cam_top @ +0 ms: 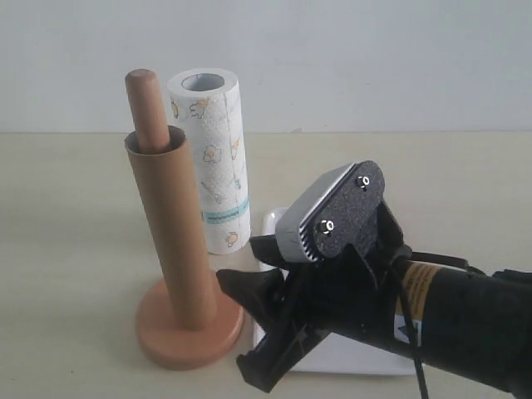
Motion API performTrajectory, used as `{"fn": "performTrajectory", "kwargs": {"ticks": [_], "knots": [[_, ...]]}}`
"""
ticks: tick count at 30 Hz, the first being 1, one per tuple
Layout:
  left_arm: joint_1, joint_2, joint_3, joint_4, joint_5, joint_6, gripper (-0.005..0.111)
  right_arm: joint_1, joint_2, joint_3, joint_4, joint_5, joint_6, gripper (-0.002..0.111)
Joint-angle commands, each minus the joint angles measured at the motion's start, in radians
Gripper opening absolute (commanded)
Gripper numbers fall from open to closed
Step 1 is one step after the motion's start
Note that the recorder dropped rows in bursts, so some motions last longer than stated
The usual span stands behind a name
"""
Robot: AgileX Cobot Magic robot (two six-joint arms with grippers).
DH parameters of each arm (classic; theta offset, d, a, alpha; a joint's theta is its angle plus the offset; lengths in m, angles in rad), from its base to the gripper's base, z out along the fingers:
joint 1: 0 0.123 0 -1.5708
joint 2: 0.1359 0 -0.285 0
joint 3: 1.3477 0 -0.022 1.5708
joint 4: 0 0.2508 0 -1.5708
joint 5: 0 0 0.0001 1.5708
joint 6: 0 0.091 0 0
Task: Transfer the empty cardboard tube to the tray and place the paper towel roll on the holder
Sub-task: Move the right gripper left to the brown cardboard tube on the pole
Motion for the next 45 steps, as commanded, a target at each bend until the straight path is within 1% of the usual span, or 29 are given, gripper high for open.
{"fn": "performTrajectory", "kwargs": {"ticks": [1,2,3,5,10,27,31,45], "knots": [[0.003,-0.004,0.003,0.001,-0.001,-0.011,0.004,0.002,0.022,-0.004,0.019,-0.073,0.014,0.093],[0.003,-0.004,0.003,0.001,-0.001,-0.011,0.004,0.002,0.031,-0.006,0.024,-0.092,0.016,0.097],[0.003,-0.004,0.003,0.001,-0.001,-0.011,0.004,0.002,0.040,-0.009,0.024,-0.107,0.016,0.099],[0.003,-0.004,0.003,0.001,-0.001,-0.011,0.004,0.002,0.063,-0.021,0.024,-0.111,0.027,0.100],[0.003,-0.004,0.003,0.001,-0.001,-0.011,0.004,0.002,0.126,-0.073,0.020,-0.156,0.057,0.100],[0.003,-0.004,0.003,0.001,-0.001,-0.011,0.004,0.002,0.297,-0.310,0.020,-0.162,0.097,0.100],[0.003,-0.004,0.003,0.001,-0.001,-0.011,0.004,0.002,0.301,-0.317,0.032,-0.193,0.097,0.100],[0.003,-0.004,0.003,0.001,-0.001,-0.011,0.004,0.002,0.301,-0.317,0.059,-0.200,0.079,0.100]]}}
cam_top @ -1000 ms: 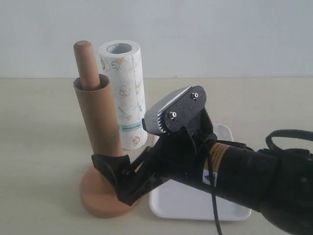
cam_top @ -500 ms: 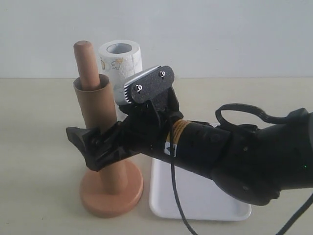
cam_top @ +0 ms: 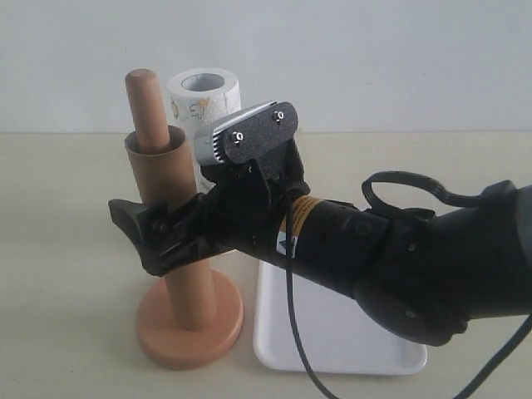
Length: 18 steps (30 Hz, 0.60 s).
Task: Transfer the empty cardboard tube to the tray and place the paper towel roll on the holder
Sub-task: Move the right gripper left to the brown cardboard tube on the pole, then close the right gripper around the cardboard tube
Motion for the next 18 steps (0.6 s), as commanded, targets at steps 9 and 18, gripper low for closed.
{"fn": "performTrajectory", "kwargs": {"ticks": [9,18], "knots": [[0.003,-0.004,0.003,0.001,-0.001,-0.011,0.004,0.002,-0.002,-0.005,0.028,-0.051,-0.007,0.087],[0.003,-0.004,0.003,0.001,-0.001,-0.011,0.004,0.002,-0.002,-0.005,0.023,-0.079,-0.005,0.000]]}}
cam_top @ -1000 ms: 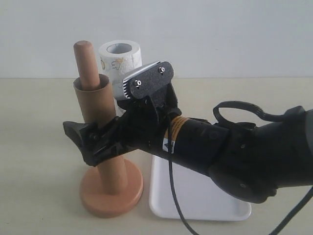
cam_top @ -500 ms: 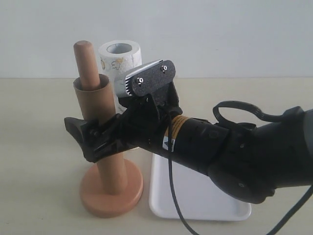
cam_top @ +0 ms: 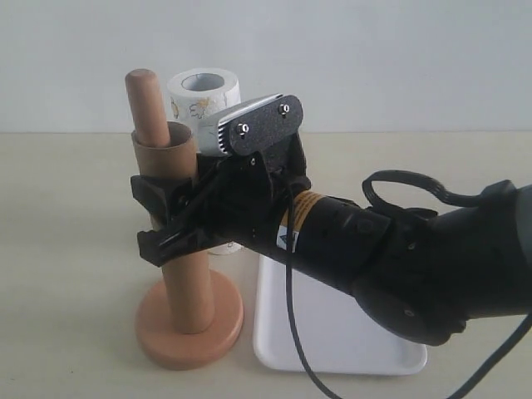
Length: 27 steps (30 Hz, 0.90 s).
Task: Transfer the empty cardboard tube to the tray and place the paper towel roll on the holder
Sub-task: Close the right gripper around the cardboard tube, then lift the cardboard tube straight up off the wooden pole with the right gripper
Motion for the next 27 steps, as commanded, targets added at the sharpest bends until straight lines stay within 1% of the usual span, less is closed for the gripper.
{"fn": "performTrajectory", "kwargs": {"ticks": [1,3,6,15,21,24,27], "knots": [[0.003,-0.004,0.003,0.001,-0.001,-0.011,0.004,0.002,-0.002,-0.005,0.000,-0.057,-0.001,0.000],[0.003,-0.004,0.003,0.001,-0.001,-0.011,0.004,0.002,-0.008,-0.005,-0.001,-0.099,-0.007,0.000],[0.003,-0.004,0.003,0.001,-0.001,-0.011,0.004,0.002,-0.039,-0.021,-0.006,-0.075,-0.020,0.000],[0.003,-0.004,0.003,0.001,-0.001,-0.011,0.004,0.002,-0.165,-0.155,-0.034,0.158,-0.045,0.000],[0.003,-0.004,0.003,0.001,-0.001,-0.011,0.004,0.002,-0.261,-0.285,-0.034,0.363,-0.045,0.000],[0.003,-0.004,0.003,0.001,-0.001,-0.011,0.004,0.002,-0.299,-0.359,-0.034,0.424,-0.045,0.000],[0.003,-0.004,0.003,0.001,-0.001,-0.011,0.004,0.002,-0.328,-0.435,-0.034,0.439,-0.043,0.000]]}}
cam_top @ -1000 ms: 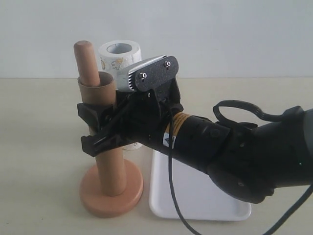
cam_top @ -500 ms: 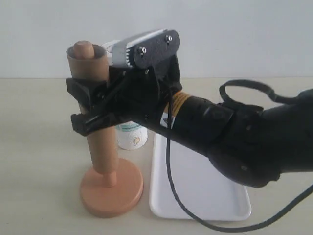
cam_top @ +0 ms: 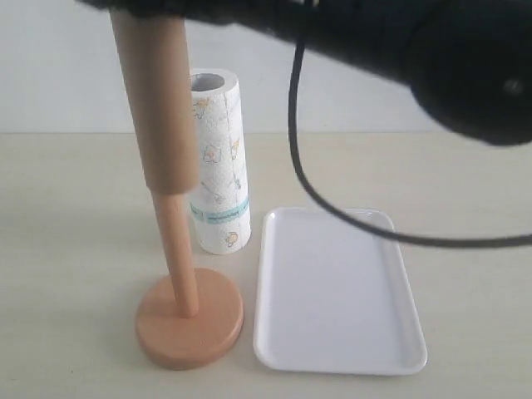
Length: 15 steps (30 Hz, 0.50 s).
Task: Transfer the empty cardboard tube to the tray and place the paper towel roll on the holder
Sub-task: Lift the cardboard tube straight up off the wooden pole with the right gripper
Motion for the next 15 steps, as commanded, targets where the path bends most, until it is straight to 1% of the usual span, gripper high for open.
{"fn": "performTrajectory", "kwargs": {"ticks": [1,7,10,15], "knots": [[0.003,-0.004,0.003,0.001,-0.001,-0.011,0.004,0.002,-0.057,-0.120,-0.007,0.031,-0.010,0.000],[0.003,-0.004,0.003,0.001,-0.001,-0.011,0.004,0.002,-0.082,-0.301,-0.014,0.074,-0.030,0.000],[0.003,-0.004,0.003,0.001,-0.001,-0.011,0.004,0.002,-0.084,-0.409,-0.014,0.136,-0.072,0.000],[0.003,-0.004,0.003,0.001,-0.001,-0.011,0.004,0.002,-0.121,-0.535,-0.014,0.368,-0.187,0.000]]}}
